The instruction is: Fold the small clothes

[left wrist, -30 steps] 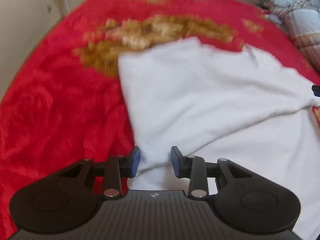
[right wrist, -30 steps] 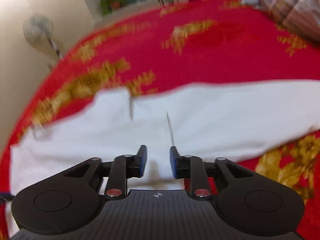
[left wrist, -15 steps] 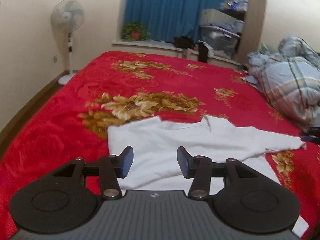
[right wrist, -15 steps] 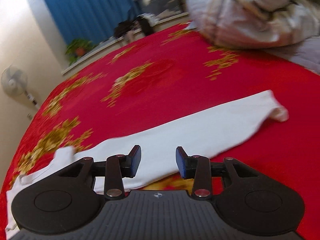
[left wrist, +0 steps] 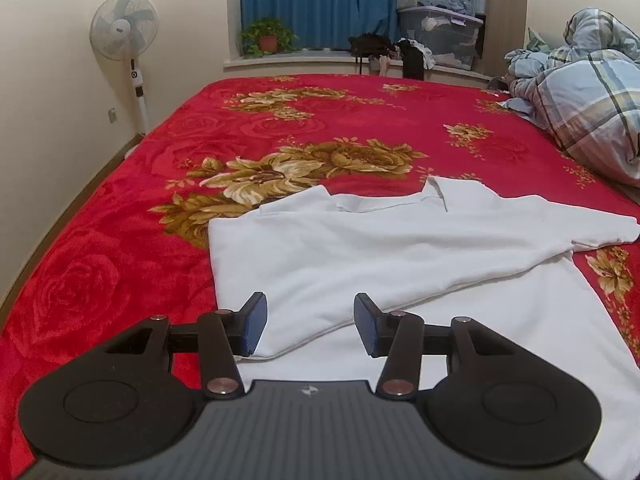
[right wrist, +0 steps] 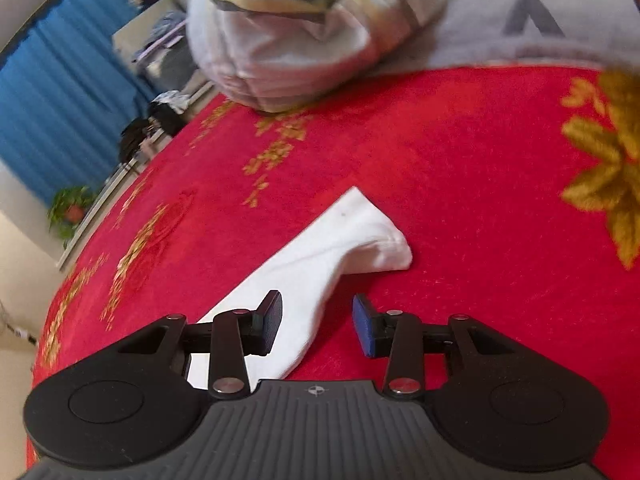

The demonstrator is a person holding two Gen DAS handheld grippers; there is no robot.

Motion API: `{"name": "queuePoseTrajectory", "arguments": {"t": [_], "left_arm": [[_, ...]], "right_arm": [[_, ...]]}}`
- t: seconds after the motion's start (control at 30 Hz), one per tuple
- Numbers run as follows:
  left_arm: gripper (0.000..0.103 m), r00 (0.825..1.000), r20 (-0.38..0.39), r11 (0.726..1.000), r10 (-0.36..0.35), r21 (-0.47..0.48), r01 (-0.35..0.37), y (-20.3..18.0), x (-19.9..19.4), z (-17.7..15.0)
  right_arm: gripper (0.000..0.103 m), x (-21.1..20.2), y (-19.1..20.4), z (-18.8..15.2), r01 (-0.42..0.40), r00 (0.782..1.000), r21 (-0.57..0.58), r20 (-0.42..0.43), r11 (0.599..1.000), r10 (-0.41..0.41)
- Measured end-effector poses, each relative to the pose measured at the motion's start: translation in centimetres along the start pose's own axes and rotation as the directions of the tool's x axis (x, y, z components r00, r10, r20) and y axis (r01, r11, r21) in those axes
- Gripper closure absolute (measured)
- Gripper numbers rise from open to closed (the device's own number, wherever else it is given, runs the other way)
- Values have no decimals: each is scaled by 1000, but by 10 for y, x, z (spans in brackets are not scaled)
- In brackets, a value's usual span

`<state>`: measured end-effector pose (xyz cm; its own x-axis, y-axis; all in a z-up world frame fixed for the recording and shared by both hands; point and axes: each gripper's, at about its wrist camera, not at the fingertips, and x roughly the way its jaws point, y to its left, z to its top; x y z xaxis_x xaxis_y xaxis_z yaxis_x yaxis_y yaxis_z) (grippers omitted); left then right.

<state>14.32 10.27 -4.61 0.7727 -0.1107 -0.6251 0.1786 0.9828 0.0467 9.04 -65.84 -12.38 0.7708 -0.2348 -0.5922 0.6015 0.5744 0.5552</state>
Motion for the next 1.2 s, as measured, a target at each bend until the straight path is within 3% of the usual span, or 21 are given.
{"name": "queuePoseTrajectory", "arguments": {"t": [0.23, 0.53, 0.67, 0.8, 0.9, 1.0, 1.1, 1.2], "left_arm": [[50, 1000, -17, 999, 1, -39, -2, 10, 9, 3], [50, 1000, -29, 996, -5, -85, 3, 22, 12, 6], [50, 1000, -30, 996, -9, -84, 7, 21, 11, 6], [50, 999, -32, 997, -6, -76, 3, 20, 11, 5], [50, 999, -35, 997, 5, -77, -8, 22, 11, 4], [50, 999, -33, 996, 12, -91, -15, 26, 9, 5], [50, 1000, -21, 993, 20, -112, -23, 32, 6, 8], [50, 999, -13, 987, 35, -156, -37, 42, 3, 11]], "right_arm": [[61, 40, 1, -2, 19, 1000, 59, -10, 998, -19], [65, 52, 14, -4, 43, 999, 45, 12, 998, -44], [73, 50, 13, -5, 48, 999, 53, 13, 997, -49], [95, 49, 11, -4, 59, 998, 63, 19, 996, -61], [99, 46, 16, -3, 74, 996, 55, 48, 996, -76], [99, 36, 45, -2, 102, 988, -33, 118, 994, -97], [99, 8, 115, -14, 56, 976, -244, 216, 968, -2], [99, -43, 210, -56, -110, 944, -476, 224, 873, 241]]}}
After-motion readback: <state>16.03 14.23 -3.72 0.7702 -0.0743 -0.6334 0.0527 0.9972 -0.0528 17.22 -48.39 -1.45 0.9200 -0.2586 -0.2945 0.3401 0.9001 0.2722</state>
